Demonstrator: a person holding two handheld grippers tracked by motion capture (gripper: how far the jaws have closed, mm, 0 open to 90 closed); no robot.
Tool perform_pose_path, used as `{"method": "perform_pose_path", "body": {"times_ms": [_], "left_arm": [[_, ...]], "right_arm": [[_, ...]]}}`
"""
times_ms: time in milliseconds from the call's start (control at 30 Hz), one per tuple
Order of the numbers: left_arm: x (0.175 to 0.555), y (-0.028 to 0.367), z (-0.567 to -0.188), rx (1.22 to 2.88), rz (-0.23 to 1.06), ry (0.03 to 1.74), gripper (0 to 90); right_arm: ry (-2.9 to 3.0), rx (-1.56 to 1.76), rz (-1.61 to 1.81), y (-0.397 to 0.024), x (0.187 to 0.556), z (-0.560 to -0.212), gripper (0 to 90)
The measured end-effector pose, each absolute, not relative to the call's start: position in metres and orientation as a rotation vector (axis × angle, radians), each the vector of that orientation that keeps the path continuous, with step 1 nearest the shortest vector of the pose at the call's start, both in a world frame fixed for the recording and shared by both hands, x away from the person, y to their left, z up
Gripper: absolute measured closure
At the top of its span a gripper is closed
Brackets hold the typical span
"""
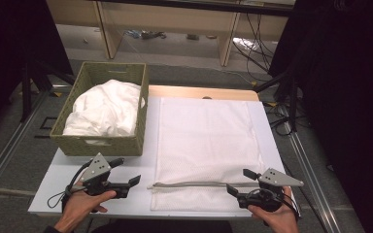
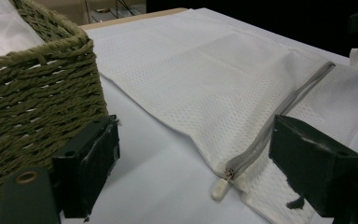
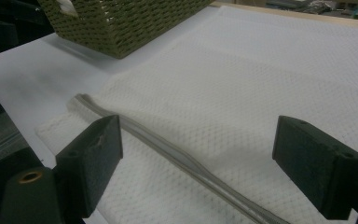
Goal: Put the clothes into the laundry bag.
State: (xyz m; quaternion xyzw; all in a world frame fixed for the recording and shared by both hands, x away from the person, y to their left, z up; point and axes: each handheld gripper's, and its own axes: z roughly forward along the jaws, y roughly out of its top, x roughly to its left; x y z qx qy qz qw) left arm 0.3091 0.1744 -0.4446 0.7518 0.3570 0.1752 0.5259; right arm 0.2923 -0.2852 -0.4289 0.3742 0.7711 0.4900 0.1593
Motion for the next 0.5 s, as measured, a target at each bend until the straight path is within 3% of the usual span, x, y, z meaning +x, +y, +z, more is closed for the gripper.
{"method": "perform_pose_path", "body": {"times_ms": [500], "left_arm": [[0.3093,0.17,-0.4473,1.87,0.428,0.797,15.8]], "right_arm": [[2.217,1.098,1.378,-0.2824,0.2921,-0.4312,17.6]]}}
